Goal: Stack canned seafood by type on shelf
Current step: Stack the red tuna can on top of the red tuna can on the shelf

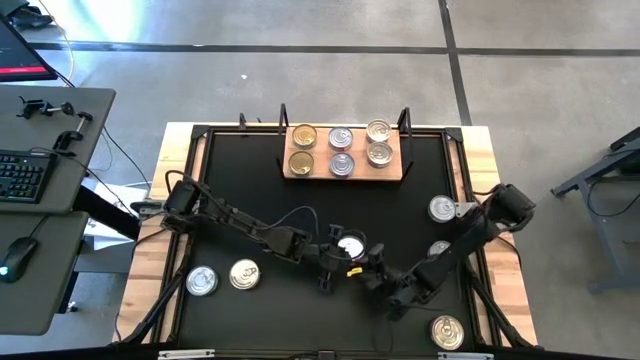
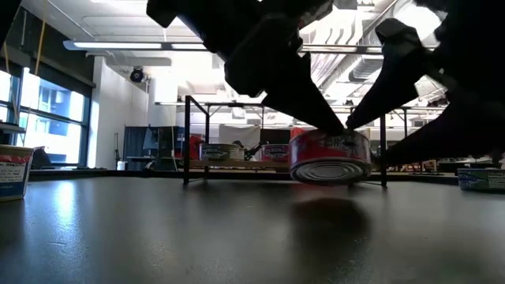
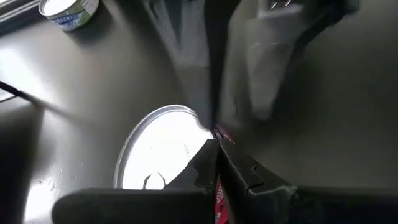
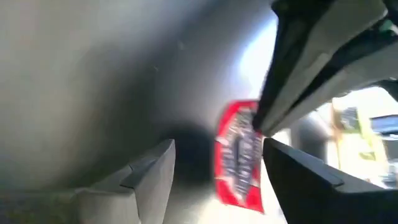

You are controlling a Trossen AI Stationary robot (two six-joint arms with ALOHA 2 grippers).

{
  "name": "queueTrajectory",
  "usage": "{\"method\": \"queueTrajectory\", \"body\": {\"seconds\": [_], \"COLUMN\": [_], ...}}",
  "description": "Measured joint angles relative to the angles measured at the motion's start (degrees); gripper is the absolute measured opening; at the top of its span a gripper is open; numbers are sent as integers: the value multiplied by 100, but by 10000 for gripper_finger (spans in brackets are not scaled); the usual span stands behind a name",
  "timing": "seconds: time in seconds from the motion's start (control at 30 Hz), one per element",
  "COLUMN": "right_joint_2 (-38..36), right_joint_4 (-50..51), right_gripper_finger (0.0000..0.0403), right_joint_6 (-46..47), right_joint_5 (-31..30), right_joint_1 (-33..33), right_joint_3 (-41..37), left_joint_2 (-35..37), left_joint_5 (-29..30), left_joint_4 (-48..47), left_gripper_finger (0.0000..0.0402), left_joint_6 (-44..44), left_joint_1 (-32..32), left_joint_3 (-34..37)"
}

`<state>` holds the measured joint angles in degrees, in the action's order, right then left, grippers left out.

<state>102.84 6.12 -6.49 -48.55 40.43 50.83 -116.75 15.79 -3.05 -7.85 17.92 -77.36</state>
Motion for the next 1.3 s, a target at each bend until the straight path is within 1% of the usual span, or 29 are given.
{"method": "queueTrajectory", "body": {"seconds": [0.13,0.27,0.43,0.53,0.63,0.77,0.83,0.9,0.93,1.07,1.13,1.17,1.23,1.3], "right_joint_2": [253,467,653,668,674,679,658,591,530,260,56,-70,-351,-668], "right_joint_4": [0,-135,-541,-653,-707,-699,-617,-501,-397,142,533,834,1457,1962], "right_gripper_finger": [239,239,239,233,211,150,118,117,117,117,117,117,117,117], "right_joint_6": [10,8,36,51,21,228,500,804,986,1575,1910,2086,2441,2665], "right_joint_5": [-644,-650,-785,-685,-718,-650,-599,-555,-511,-386,-352,-378,-597,-796], "right_joint_1": [-11,-31,-93,-147,-149,-151,-151,-137,-115,-19,-9,-28,-82,-177], "right_joint_3": [0,0,15,17,15,20,20,20,20,15,14,31,103,187], "left_joint_2": [0,2,2,1,2,4,26,95,181,476,610,667,734,778], "left_joint_5": [-24,-29,-27,-120,-177,-53,131,390,588,1603,2098,2367,2821,2861], "left_joint_4": [40,23,51,81,79,130,100,-168,-458,-1892,-2296,-2272,-1895,-1367], "left_gripper_finger": [0,0,0,0,0,3,11,23,30,49,52,52,52,50], "left_joint_6": [108,184,294,448,576,592,585,583,642,1326,1639,1744,1863,1967], "left_joint_1": [17,27,47,58,83,115,151,211,241,385,484,533,626,670], "left_joint_3": [-4,-4,-4,-4,-4,-4,-4,-15,-15,-12,70,195,586,1074]}}
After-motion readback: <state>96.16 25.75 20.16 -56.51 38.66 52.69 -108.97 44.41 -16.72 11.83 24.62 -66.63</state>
